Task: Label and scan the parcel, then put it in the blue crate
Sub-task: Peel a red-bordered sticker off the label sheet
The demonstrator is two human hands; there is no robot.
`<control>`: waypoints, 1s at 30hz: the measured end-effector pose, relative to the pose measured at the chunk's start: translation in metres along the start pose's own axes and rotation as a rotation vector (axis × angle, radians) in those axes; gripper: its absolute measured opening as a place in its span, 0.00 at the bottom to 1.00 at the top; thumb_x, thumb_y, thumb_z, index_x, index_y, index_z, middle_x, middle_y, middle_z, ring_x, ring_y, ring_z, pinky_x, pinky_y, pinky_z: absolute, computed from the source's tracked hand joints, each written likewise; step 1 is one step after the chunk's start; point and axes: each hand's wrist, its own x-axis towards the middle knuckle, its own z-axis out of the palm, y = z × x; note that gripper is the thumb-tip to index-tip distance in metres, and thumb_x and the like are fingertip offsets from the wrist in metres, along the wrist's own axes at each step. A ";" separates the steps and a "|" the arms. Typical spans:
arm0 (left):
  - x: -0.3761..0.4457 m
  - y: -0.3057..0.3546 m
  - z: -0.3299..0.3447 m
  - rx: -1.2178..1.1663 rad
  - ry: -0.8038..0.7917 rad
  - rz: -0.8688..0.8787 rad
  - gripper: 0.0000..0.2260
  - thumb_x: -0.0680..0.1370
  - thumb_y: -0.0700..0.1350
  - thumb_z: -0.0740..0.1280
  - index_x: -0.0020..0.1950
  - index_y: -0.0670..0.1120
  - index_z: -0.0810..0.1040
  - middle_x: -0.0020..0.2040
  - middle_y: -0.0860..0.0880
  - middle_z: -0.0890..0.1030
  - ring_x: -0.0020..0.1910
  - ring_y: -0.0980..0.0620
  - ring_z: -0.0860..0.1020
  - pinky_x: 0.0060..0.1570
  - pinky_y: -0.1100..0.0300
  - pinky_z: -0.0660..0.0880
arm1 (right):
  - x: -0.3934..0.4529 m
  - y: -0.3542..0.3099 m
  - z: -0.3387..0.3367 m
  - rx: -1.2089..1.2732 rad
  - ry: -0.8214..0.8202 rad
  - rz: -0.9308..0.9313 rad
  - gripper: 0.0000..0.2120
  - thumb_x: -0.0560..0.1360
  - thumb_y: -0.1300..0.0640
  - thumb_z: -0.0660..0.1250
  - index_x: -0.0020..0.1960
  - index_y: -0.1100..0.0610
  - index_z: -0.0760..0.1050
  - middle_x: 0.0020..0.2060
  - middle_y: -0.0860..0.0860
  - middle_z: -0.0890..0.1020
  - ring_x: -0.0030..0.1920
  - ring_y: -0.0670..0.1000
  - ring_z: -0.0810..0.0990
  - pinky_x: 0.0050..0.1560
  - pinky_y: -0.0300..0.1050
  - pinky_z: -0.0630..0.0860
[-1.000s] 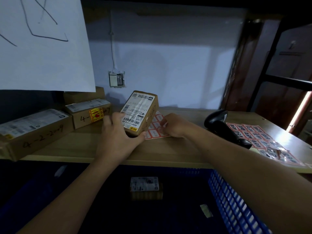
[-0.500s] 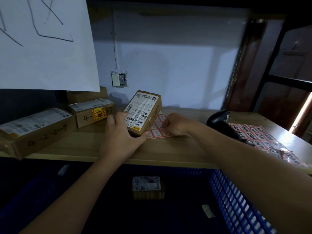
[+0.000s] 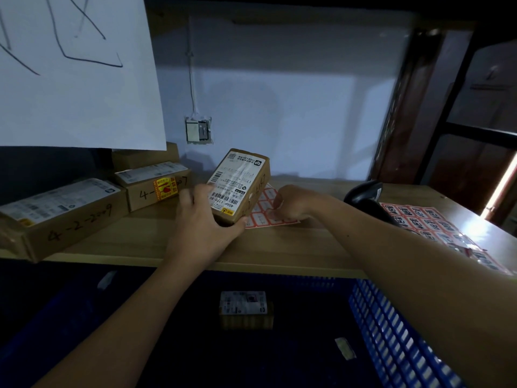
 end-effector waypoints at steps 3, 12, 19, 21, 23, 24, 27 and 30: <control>0.000 -0.001 0.000 0.001 0.002 -0.002 0.36 0.66 0.59 0.75 0.67 0.53 0.61 0.65 0.48 0.62 0.64 0.48 0.67 0.54 0.52 0.71 | 0.000 0.001 0.001 0.020 0.003 0.000 0.24 0.77 0.51 0.67 0.69 0.60 0.71 0.66 0.56 0.75 0.63 0.56 0.75 0.58 0.46 0.70; 0.000 -0.002 0.000 -0.009 -0.003 0.001 0.37 0.66 0.59 0.75 0.68 0.53 0.61 0.65 0.49 0.62 0.64 0.48 0.66 0.55 0.53 0.70 | 0.005 -0.001 0.003 -0.019 0.033 0.006 0.24 0.76 0.52 0.69 0.68 0.62 0.72 0.66 0.57 0.75 0.63 0.57 0.75 0.60 0.47 0.72; 0.000 -0.002 0.001 -0.006 0.005 0.012 0.36 0.66 0.59 0.75 0.68 0.54 0.61 0.65 0.49 0.63 0.64 0.49 0.66 0.51 0.56 0.68 | 0.006 -0.001 0.004 -0.038 0.058 0.002 0.23 0.76 0.52 0.69 0.66 0.62 0.73 0.62 0.57 0.78 0.60 0.56 0.77 0.55 0.45 0.72; 0.000 -0.002 0.002 -0.010 0.006 0.011 0.36 0.66 0.59 0.75 0.68 0.54 0.61 0.65 0.49 0.63 0.64 0.49 0.66 0.52 0.55 0.68 | 0.006 -0.002 0.004 -0.046 0.069 0.010 0.22 0.76 0.52 0.69 0.65 0.63 0.74 0.60 0.57 0.79 0.59 0.56 0.78 0.55 0.46 0.74; 0.000 -0.002 0.002 -0.012 0.005 0.007 0.36 0.66 0.59 0.75 0.68 0.53 0.61 0.65 0.49 0.63 0.65 0.49 0.66 0.53 0.54 0.69 | 0.006 -0.002 0.005 -0.051 0.073 0.017 0.22 0.76 0.52 0.69 0.65 0.63 0.74 0.60 0.57 0.79 0.58 0.56 0.78 0.55 0.46 0.74; 0.000 -0.002 0.001 -0.014 0.005 0.007 0.36 0.66 0.59 0.75 0.68 0.53 0.61 0.65 0.49 0.63 0.65 0.49 0.66 0.53 0.55 0.69 | 0.007 -0.002 0.006 -0.057 0.073 0.017 0.23 0.76 0.51 0.68 0.66 0.63 0.74 0.60 0.57 0.79 0.58 0.56 0.78 0.56 0.46 0.74; 0.000 -0.002 0.001 -0.013 0.007 0.008 0.36 0.66 0.59 0.75 0.68 0.53 0.62 0.65 0.49 0.63 0.64 0.49 0.66 0.53 0.55 0.68 | 0.008 -0.002 0.007 -0.073 0.074 0.018 0.23 0.76 0.50 0.68 0.66 0.62 0.75 0.62 0.57 0.78 0.60 0.56 0.77 0.59 0.47 0.74; 0.000 -0.002 0.001 -0.011 0.007 0.010 0.36 0.66 0.59 0.75 0.68 0.53 0.62 0.65 0.49 0.63 0.64 0.49 0.67 0.54 0.54 0.69 | 0.008 -0.003 0.008 -0.078 0.090 0.024 0.23 0.76 0.51 0.68 0.66 0.63 0.74 0.61 0.57 0.78 0.60 0.56 0.78 0.56 0.46 0.74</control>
